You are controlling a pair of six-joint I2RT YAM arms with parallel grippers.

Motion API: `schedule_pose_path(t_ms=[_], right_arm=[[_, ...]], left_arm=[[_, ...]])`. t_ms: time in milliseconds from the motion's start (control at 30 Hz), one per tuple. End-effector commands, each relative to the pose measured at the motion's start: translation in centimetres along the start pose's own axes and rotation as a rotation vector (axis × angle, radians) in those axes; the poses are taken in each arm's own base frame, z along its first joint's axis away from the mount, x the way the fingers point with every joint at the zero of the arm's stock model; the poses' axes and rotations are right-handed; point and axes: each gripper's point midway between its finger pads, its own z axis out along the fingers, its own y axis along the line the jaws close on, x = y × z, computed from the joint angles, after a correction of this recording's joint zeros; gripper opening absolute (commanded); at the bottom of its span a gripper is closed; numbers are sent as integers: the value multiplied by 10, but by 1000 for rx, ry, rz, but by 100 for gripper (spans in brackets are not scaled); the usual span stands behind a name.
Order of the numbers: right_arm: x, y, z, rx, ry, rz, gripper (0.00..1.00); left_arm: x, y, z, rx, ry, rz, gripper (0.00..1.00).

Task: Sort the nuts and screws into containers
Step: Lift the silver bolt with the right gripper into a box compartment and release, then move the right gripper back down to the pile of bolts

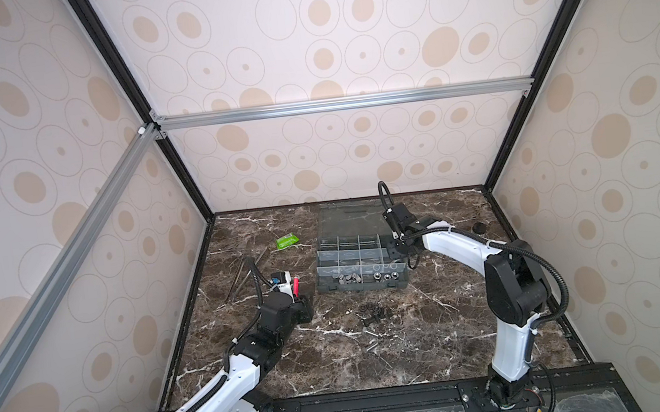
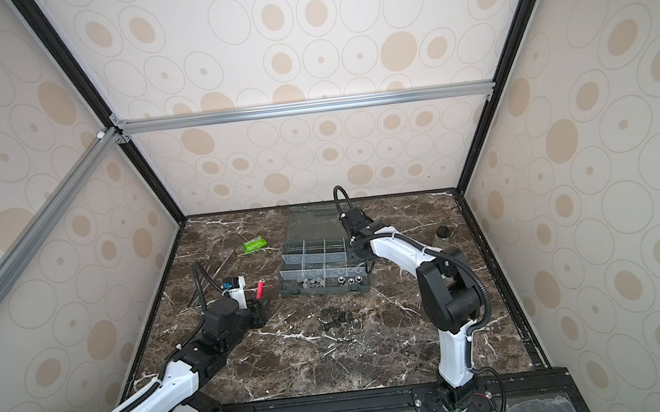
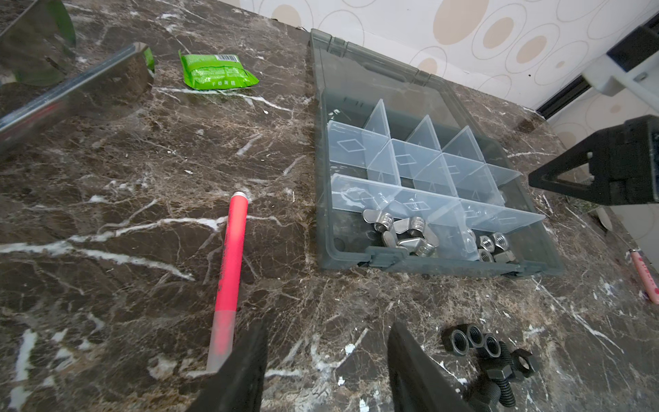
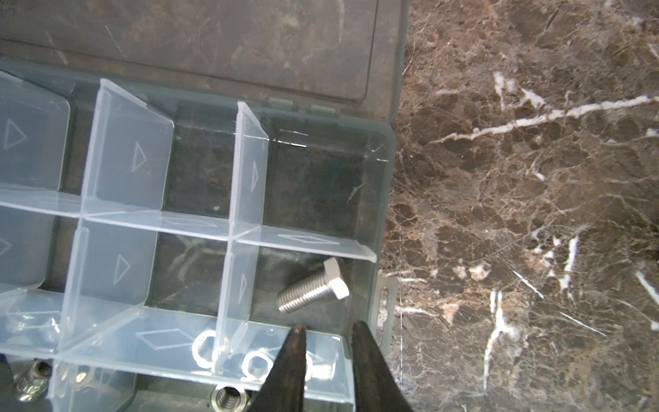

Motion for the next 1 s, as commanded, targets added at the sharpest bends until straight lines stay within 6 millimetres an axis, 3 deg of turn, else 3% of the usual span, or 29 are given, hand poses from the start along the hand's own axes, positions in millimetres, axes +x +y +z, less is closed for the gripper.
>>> schedule_pose_path(t_ms=[0,600,967], right_arm=[[-3,-3,-2,16,1,-1,27],[-1,2,-23,-51,-28,14,27],[25,15,-54,-140,-36,-33,27]], left_arm=[[-8,-1,-1,4,-22,-8,55],[-6,0,1,2,-14,-15,54],[-6,-2,3,5,-11,-16,55]])
